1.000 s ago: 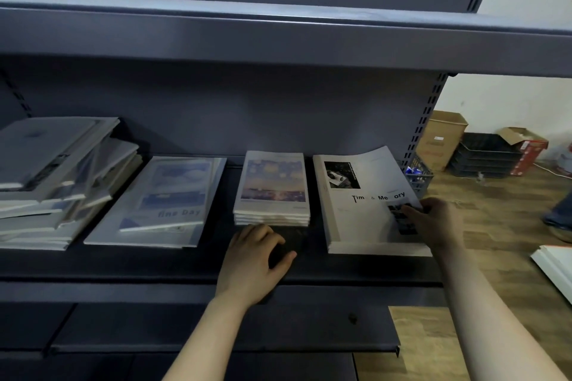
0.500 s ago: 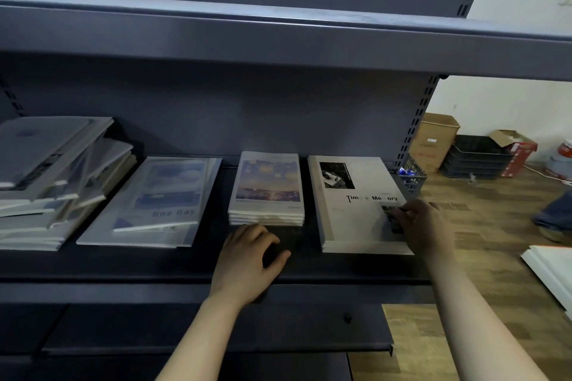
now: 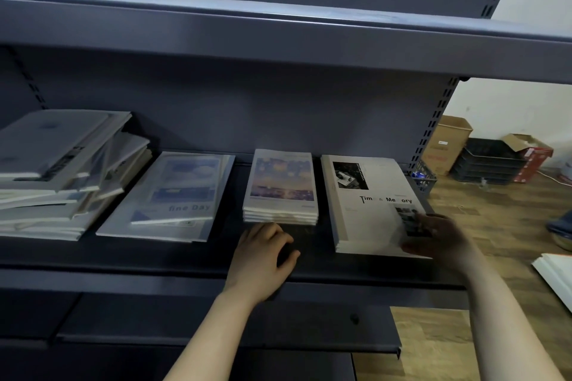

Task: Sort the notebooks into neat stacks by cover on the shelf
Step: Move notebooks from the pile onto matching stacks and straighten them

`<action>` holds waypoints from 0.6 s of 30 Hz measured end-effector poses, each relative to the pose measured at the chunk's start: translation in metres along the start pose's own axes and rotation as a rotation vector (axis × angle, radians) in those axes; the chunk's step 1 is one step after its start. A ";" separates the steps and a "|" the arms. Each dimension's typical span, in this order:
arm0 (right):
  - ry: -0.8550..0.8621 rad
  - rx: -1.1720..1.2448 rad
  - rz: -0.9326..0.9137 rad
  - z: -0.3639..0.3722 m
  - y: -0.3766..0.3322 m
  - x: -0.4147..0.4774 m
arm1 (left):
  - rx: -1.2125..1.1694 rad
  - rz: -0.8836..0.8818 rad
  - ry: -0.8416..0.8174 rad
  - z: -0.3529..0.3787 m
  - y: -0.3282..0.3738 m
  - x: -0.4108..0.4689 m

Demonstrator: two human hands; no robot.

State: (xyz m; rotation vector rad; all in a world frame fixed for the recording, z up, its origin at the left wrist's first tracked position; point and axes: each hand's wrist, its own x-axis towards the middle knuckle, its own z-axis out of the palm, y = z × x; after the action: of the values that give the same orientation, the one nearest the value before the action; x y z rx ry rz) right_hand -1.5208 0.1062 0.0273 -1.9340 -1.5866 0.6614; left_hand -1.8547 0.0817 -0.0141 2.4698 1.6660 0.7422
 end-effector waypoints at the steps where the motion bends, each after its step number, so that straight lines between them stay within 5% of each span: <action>1: -0.008 0.035 0.025 0.000 -0.001 -0.001 | -0.007 0.010 -0.003 -0.001 -0.001 -0.001; 4: -0.035 0.041 0.143 0.001 -0.014 -0.008 | -0.039 0.049 0.002 -0.004 -0.006 -0.004; 8: 0.116 -0.398 0.064 0.011 -0.058 -0.019 | -0.033 0.054 0.043 -0.016 -0.018 -0.012; 12: 0.106 -0.072 -0.253 0.054 -0.128 -0.034 | -0.017 0.024 0.070 -0.034 -0.040 -0.024; 18: -0.060 0.134 -0.403 0.141 -0.211 -0.041 | -0.010 0.018 0.094 -0.067 -0.078 -0.043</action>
State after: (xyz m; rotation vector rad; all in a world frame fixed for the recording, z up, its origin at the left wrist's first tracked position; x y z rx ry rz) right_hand -1.7738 0.1129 0.0700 -1.4504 -1.8466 0.6384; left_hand -1.9625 0.0616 0.0056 2.4824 1.6677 0.8799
